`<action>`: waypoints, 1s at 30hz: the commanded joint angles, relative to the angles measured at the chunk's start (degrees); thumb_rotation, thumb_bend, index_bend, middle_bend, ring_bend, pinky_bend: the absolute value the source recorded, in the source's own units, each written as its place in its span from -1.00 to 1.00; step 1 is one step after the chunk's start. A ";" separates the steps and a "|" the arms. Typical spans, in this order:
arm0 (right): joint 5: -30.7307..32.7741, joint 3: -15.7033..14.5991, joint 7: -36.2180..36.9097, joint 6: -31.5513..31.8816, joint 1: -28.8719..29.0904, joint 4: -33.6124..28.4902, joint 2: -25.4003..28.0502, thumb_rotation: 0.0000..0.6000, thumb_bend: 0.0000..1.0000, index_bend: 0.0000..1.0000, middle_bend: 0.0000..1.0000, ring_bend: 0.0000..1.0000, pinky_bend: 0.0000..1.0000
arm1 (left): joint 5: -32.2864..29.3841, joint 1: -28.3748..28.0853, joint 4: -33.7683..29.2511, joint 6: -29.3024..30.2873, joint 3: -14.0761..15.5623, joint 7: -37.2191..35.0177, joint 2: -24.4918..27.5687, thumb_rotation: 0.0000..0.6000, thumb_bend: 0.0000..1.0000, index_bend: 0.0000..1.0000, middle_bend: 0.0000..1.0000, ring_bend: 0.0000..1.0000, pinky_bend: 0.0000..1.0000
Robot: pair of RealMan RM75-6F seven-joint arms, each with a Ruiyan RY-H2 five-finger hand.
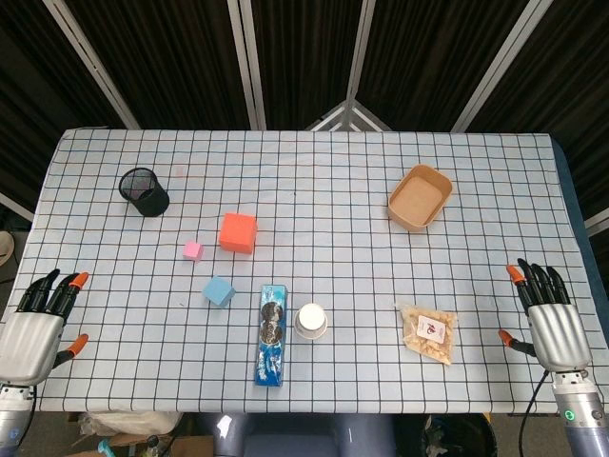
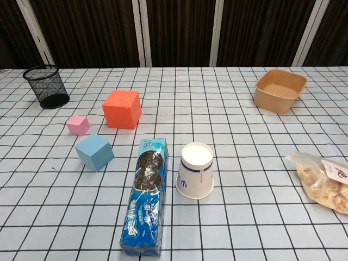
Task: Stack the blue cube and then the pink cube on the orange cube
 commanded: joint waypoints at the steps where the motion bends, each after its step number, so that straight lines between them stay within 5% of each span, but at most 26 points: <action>1: 0.34 0.16 0.14 -0.13 -0.03 0.17 0.01 1.00 -0.81 -1.00 -0.92 -0.93 -0.93 | 0.75 -1.68 -0.68 -3.03 0.56 0.32 0.14 1.00 -0.51 -1.00 -0.76 -0.88 -0.75; 9: 0.94 0.45 1.61 -0.54 0.04 0.65 0.21 1.00 -0.81 -1.00 -0.92 -0.93 -0.93 | -2.19 -10.05 -9.55 -19.14 0.85 -0.59 6.22 1.00 -0.51 -1.00 -0.65 -0.88 -0.75; 13: 1.11 0.41 2.43 -1.03 0.13 0.82 0.40 1.00 -0.81 -1.00 -0.92 -0.93 -0.93 | -5.16 -16.37 -16.71 -31.75 1.45 -10.20 12.71 1.00 -0.51 -1.00 -0.32 -0.74 -0.74; 15: 1.02 0.35 2.70 -1.17 0.19 0.86 0.47 1.00 -0.81 -1.00 -0.92 -0.93 -0.93 | -6.37 -18.85 -18.60 -35.36 0.75 -13.68 14.89 1.00 -0.51 -0.98 -0.02 -0.50 -0.59; 18: 0.79 0.28 3.09 -1.18 0.26 0.89 0.50 1.00 -0.81 -1.00 -0.92 -0.93 -0.93 | -8.26 -19.71 -19.01 -34.06 -0.91 -10.29 14.33 1.00 -0.51 -0.83 0.44 0.01 -0.05; 21: 0.64 0.16 3.51 -1.36 0.33 0.93 0.57 1.00 -0.81 -1.00 -0.92 -0.93 -0.93 | -12.61 -19.36 -18.98 -29.51 -2.82 -1.37 9.45 1.00 -0.54 -0.69 0.68 0.31 0.30; 30: 0.85 0.09 4.67 -2.04 0.51 1.33 0.75 1.00 -0.81 -1.00 -0.91 -0.93 -0.93 | -27.45 -21.82 -19.11 -21.88 -5.18 20.43 -1.54 1.00 -0.68 -0.61 0.78 0.44 0.46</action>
